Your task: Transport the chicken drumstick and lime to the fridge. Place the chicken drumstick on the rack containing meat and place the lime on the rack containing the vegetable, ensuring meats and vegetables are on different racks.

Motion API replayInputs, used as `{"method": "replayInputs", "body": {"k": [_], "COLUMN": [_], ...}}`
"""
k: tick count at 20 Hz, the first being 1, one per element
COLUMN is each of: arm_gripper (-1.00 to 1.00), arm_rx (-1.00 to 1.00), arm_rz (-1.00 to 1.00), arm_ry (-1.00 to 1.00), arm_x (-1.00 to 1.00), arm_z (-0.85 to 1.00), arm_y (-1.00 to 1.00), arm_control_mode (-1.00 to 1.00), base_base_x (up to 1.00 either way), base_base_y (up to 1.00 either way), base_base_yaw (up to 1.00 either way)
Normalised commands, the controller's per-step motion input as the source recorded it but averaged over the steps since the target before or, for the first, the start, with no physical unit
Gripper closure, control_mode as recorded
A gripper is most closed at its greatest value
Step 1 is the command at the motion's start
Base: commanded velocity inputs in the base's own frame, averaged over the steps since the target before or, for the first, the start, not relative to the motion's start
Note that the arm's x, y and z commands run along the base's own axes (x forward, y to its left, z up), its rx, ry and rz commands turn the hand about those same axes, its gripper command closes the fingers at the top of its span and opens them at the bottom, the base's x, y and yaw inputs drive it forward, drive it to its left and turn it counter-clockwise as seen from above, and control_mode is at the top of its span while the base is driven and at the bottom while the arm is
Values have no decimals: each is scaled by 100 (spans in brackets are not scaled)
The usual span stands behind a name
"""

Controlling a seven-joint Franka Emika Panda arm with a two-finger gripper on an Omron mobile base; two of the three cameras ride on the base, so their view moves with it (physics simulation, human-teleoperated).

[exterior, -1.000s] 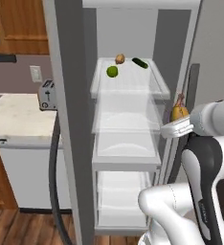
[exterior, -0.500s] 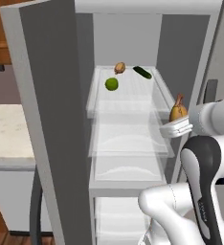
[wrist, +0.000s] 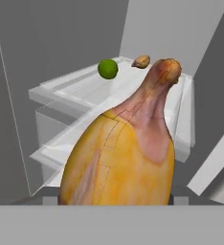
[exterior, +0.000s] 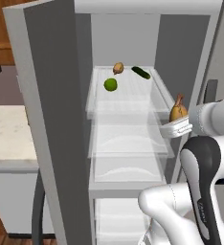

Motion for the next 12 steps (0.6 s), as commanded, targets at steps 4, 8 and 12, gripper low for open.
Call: {"method": "replayInputs", "body": {"k": [4, 8, 12], "arm_gripper": [100, 100, 100], "arm_rx": [0, 0, -2], "arm_rz": [0, 0, 1], "arm_ry": [0, 0, 0], "arm_x": [0, 0, 2], "arm_z": [0, 0, 0], "arm_y": [0, 0, 8], "arm_control_mode": [100, 100, -100], "base_base_x": [42, 11, 3], "base_base_y": [0, 0, 8], "base_base_yaw": [39, 33, 10]}}
